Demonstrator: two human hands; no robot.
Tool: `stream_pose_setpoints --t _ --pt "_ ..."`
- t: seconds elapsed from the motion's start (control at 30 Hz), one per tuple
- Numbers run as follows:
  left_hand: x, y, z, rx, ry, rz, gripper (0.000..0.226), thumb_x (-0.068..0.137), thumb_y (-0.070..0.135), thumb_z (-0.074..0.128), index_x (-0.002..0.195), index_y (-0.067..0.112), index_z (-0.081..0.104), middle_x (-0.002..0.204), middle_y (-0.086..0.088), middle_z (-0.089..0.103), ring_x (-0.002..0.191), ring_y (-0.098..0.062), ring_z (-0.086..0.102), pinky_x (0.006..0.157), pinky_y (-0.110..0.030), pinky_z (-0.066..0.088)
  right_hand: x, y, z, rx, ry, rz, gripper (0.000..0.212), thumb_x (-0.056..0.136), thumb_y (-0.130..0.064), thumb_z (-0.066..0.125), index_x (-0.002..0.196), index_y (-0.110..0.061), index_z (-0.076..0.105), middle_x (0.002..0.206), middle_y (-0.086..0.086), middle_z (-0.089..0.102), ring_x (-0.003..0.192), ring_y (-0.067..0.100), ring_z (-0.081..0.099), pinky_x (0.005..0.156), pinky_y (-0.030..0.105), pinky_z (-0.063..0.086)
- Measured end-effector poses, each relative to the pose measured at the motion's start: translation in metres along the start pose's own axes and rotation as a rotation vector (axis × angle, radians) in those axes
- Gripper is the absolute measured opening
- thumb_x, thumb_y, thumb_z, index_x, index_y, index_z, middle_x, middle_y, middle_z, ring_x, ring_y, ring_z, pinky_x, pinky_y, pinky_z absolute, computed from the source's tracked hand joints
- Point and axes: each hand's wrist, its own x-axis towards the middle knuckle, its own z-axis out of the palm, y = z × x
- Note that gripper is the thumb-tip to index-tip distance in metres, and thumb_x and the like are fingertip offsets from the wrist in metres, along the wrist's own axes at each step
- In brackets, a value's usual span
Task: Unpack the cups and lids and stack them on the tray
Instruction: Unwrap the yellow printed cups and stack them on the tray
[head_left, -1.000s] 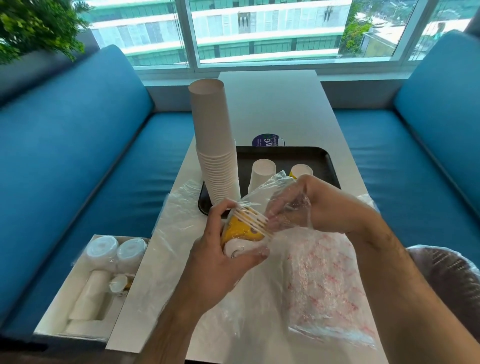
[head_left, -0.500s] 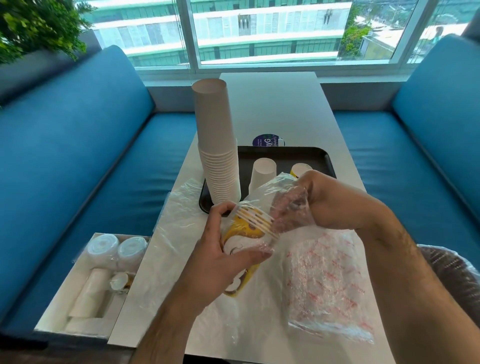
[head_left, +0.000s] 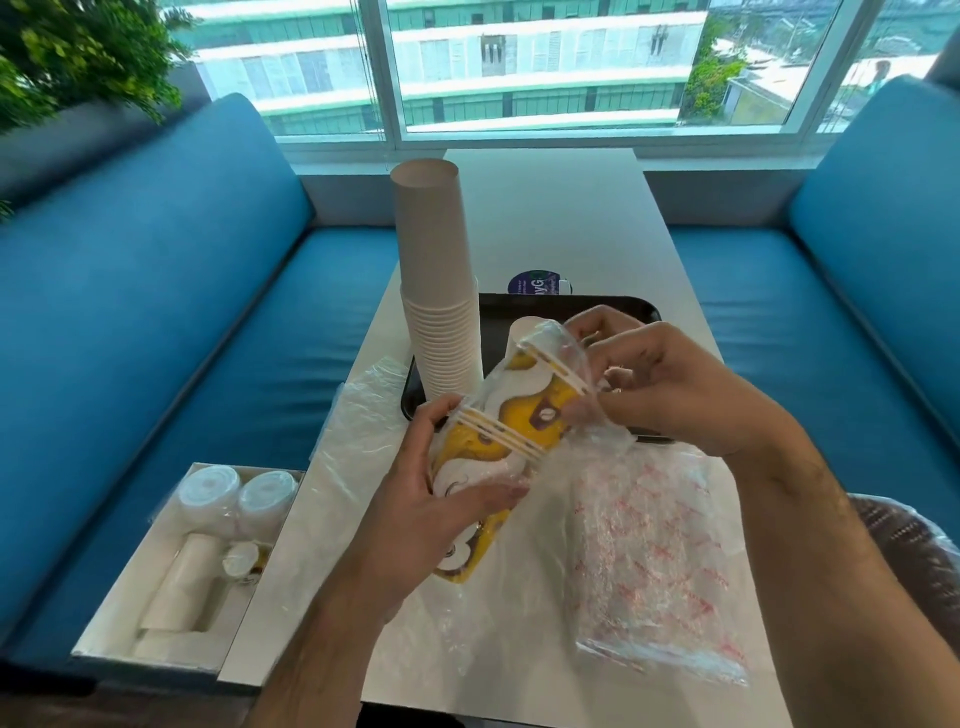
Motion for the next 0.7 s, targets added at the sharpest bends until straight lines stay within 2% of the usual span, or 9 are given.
stream_pose_setpoints --t 0.07,0.13,0.2,0.3,0.37,0.4,0.47,0.53,0.7 --pt "0.000 -0.001 -0.004 -0.038 0.037 0.010 0.093 0.043 0.067 0.089 0.123 0.066 0.042 0.129 0.013 0.062 0.117 -0.022 0.064 0.098 -0.049 0.055 0.000 0.006 0.000 0.042 0.058 -0.001 0.021 0.070 -0.027 0.091 0.078 -0.011 0.080 0.127 -0.006 0.061 0.114 0.015 0.059 0.087 0.040 0.052" --pt "0.001 -0.001 -0.007 -0.099 0.092 0.017 0.085 0.045 0.063 0.088 0.118 0.066 0.045 0.127 0.013 0.063 0.115 -0.022 0.065 0.098 -0.049 0.055 0.000 0.014 0.002 0.140 0.099 0.001 0.017 0.067 -0.030 0.090 0.072 -0.018 0.079 0.134 -0.007 0.062 0.125 0.016 0.059 0.100 0.045 0.051" --pt "0.001 0.001 -0.008 -0.128 0.143 0.022 0.080 0.043 0.060 0.080 0.114 0.067 0.044 0.127 0.013 0.061 0.116 -0.022 0.063 0.099 -0.049 0.054 0.000 0.024 0.004 0.270 0.157 0.015 0.029 0.060 -0.037 0.095 0.068 -0.020 0.073 0.131 -0.001 0.067 0.128 0.021 0.059 0.102 0.051 0.051" --pt "0.002 0.002 -0.007 -0.128 0.196 0.028 0.080 0.041 0.062 0.076 0.112 0.068 0.041 0.132 0.012 0.057 0.119 -0.022 0.060 0.101 -0.051 0.052 -0.003 0.039 0.009 0.393 0.201 0.102 0.068 0.043 -0.045 0.100 0.090 -0.016 0.060 0.111 0.001 0.072 0.109 0.028 0.069 0.084 0.038 0.061" --pt "0.004 0.001 -0.006 -0.131 0.211 0.035 0.078 0.042 0.063 0.076 0.111 0.070 0.041 0.132 0.011 0.057 0.119 -0.021 0.060 0.100 -0.051 0.053 -0.005 0.048 0.013 0.358 0.152 0.216 0.087 0.044 -0.035 0.102 0.112 -0.022 0.049 0.116 0.007 0.065 0.107 0.031 0.069 0.086 0.040 0.060" --pt "0.005 0.000 -0.007 -0.141 0.208 0.041 0.077 0.042 0.062 0.078 0.110 0.072 0.041 0.131 0.012 0.058 0.117 -0.020 0.062 0.097 -0.047 0.055 -0.006 0.052 0.016 0.285 0.121 0.261 0.088 0.052 -0.027 0.099 0.120 -0.027 0.044 0.121 0.009 0.061 0.109 0.031 0.068 0.089 0.041 0.059" --pt "0.007 -0.004 -0.008 -0.160 0.194 0.058 0.078 0.044 0.056 0.080 0.110 0.070 0.042 0.124 0.015 0.060 0.110 -0.013 0.064 0.084 -0.030 0.059 -0.007 0.056 0.020 0.170 0.114 0.314 0.085 0.065 -0.018 0.091 0.131 -0.036 0.041 0.127 0.005 0.056 0.114 0.027 0.064 0.094 0.040 0.058" --pt "0.009 -0.008 -0.009 -0.161 0.179 0.070 0.080 0.046 0.049 0.081 0.113 0.067 0.042 0.118 0.019 0.061 0.105 -0.009 0.065 0.075 -0.020 0.056 -0.006 0.057 0.018 0.162 0.223 0.299 0.081 0.066 -0.023 0.087 0.132 -0.042 0.044 0.128 -0.001 0.057 0.114 0.021 0.064 0.093 0.038 0.058" --pt "0.011 -0.016 -0.013 -0.169 0.184 0.067 0.087 0.045 0.045 0.084 0.118 0.066 0.042 0.112 0.020 0.064 0.102 -0.006 0.067 0.076 -0.024 0.057 0.008 0.065 -0.004 -0.002 0.611 0.177 0.071 0.077 -0.015 0.085 0.129 -0.039 0.043 0.122 -0.012 0.059 0.110 0.008 0.062 0.086 0.026 0.052"
